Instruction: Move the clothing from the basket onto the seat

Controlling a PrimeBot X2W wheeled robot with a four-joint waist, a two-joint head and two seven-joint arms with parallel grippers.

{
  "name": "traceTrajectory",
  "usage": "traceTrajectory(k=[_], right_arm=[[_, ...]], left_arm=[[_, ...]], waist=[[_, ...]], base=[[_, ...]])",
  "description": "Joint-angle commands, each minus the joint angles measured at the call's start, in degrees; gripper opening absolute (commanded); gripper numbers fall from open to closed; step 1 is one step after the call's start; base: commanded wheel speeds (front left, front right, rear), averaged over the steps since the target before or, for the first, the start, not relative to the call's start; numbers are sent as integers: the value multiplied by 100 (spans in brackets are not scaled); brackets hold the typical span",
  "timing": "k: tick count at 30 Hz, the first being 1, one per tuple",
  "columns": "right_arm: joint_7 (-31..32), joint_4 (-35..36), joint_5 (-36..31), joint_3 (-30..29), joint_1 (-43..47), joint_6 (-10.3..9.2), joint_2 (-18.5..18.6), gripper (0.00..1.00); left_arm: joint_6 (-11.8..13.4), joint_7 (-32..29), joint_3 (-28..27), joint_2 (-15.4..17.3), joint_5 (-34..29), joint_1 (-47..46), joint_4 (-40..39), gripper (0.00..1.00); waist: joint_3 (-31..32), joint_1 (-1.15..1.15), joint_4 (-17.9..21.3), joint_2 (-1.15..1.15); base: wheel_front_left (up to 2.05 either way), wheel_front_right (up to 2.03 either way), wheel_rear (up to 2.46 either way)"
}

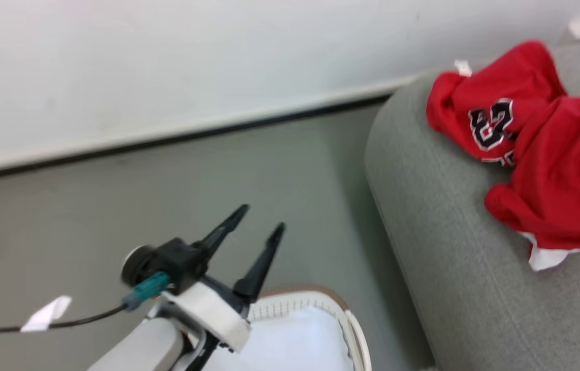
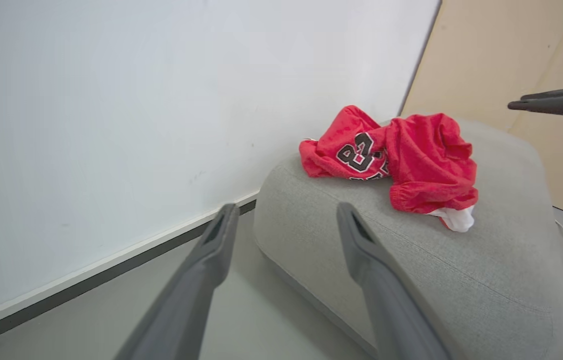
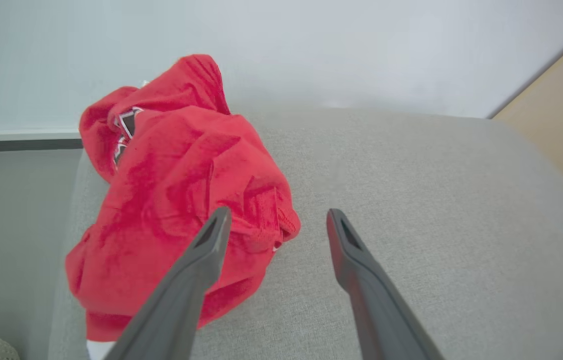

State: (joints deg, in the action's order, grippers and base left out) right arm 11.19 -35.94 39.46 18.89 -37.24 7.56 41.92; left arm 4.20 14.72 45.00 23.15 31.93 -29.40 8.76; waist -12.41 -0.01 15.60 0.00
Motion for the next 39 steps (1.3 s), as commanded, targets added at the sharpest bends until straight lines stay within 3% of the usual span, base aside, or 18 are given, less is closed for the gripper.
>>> traceTrajectory(k=[1,8,12,16,23,29,39], right_arm=[[-93,422,153,-19,185,-15,128,100],[-499,1955,381,-367,849,-15,-101,100],[-1005,2452,144,-644,1311,-15,-502,100],[-1553,2615,-250,-909,1780,-14,-1013,100],[-2249,2767,-825,-1146,2573,-14,-1860,100],[-2598,2614,-1296,-1123,3216,-14,-2664,100],[-2635,2634,-1928,-919,3450,-14,-3432,100]], left_arm=[[65,38,-172,-4,156,261,9,100],[378,40,-1117,42,344,941,-155,100],[527,41,-1725,-49,328,1333,-225,100],[484,42,-2260,-222,168,1696,-284,100],[269,43,-2905,-560,-264,2173,-266,100],[-93,43,-3494,-973,-946,2592,-114,100],[-701,43,-4270,-1602,-1807,2883,123,100]], waist=[[656,1,-181,0],[1128,1,-533,0],[1256,1,-743,0],[1315,1,-905,0],[1359,1,-1030,0],[1362,1,-1079,0],[1322,1,-1053,0]], base=[[0,0,0],[0,0,0],[0,0,0],[0,0,0],[0,0,0],[0,0,0],[0,0,0]])
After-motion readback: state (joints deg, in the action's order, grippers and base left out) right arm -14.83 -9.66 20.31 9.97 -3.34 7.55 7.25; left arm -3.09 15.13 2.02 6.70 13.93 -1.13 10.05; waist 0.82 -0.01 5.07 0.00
